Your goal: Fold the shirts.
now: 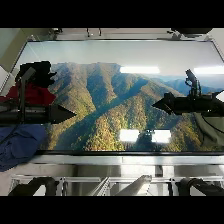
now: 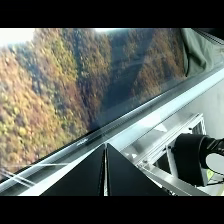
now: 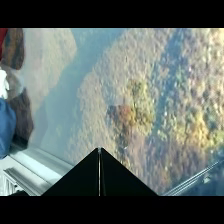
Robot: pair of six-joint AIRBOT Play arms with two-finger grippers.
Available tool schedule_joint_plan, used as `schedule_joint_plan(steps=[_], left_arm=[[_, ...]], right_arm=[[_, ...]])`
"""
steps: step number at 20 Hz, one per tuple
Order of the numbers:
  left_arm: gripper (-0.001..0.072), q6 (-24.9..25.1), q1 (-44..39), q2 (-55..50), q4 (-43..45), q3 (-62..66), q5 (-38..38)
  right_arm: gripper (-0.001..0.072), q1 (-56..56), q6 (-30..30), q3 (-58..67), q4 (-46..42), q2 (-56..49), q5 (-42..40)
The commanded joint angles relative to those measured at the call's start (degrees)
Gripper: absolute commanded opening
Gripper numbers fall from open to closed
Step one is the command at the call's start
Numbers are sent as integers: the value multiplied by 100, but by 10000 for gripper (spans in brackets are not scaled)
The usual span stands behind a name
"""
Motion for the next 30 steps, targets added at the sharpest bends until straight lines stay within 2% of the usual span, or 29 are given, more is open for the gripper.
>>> schedule_joint_plan(steps=[1,6,7,8,9,10,11,13,15,17,21,24,28,30], left_arm=[[14,2,-4,2,2,-4,0],[15,0,-4,2,7,4,131],[124,2,-4,0,48,76,214],[381,0,-4,0,214,223,267],[679,0,-4,0,511,444,358],[718,-66,-2,0,898,695,466],[718,-168,-2,-2,1464,986,612],[718,-769,44,-83,2789,1550,1064],[716,-999,387,-448,3471,2096,1292],[716,-885,973,-1147,3403,2647,1443],[716,179,1482,-2927,3412,3622,2280],[715,343,1506,-4496,3460,4468,2872],[714,374,1366,-6651,3460,5847,2752],[714,372,1268,-7364,3515,6352,2763]], right_arm=[[20,7,2,-4,0,-4,-2],[20,7,2,-4,0,-2,-2],[20,7,2,-4,0,-2,-2],[20,7,4,-4,0,-2,-2],[20,4,2,-4,2,-4,-2],[21,7,2,-4,2,-4,-2],[20,7,2,-4,0,-2,-2],[20,7,2,-4,0,-4,-2],[20,7,2,-4,0,-2,-2],[21,7,2,-4,2,-4,-2],[20,7,4,-4,15,-2,-2],[20,7,2,-4,17,-2,-2],[20,7,2,-4,17,-4,-2],[20,7,2,-4,15,-4,-2]])
